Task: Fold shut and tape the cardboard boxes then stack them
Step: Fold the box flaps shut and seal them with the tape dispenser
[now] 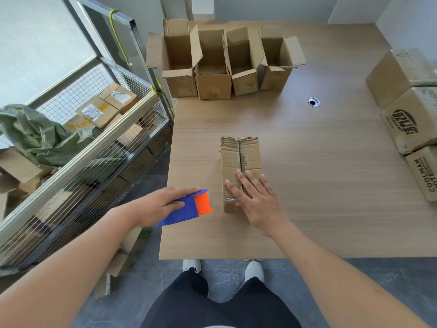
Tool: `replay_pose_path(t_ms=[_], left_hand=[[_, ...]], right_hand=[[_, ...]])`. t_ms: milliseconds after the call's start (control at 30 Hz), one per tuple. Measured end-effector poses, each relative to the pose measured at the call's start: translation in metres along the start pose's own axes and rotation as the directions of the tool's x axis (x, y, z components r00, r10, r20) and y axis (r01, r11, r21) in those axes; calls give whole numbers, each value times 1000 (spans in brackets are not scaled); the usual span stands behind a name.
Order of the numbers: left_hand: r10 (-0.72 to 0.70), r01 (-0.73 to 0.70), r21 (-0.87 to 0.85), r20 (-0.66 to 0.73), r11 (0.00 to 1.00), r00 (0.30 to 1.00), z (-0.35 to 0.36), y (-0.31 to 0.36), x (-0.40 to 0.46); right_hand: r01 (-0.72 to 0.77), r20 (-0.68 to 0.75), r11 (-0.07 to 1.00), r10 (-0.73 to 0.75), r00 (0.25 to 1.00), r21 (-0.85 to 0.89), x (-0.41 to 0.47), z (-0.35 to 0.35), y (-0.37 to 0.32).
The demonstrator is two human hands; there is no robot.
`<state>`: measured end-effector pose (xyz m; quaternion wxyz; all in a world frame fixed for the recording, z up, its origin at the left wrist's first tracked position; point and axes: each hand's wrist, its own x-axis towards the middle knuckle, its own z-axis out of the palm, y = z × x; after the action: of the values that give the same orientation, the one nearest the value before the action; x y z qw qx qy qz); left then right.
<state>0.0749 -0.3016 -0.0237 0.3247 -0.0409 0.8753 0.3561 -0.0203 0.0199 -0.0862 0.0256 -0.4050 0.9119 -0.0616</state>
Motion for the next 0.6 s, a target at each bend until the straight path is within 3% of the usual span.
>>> replay_pose_path(t_ms=[133, 267, 600], left_hand=[[-22, 27, 142, -33, 990, 999, 12, 12, 19], [-77, 78, 66, -11, 995, 997, 21, 20, 30], [-179, 157, 220, 86, 963, 980, 1, 7, 38]], right_hand=[[-55, 53, 997, 51, 997, 60, 1, -6, -5], [-151, 23, 985, 149, 989, 81, 8, -7, -23], [-217, 26, 975, 218, 976, -43, 14, 4, -46]])
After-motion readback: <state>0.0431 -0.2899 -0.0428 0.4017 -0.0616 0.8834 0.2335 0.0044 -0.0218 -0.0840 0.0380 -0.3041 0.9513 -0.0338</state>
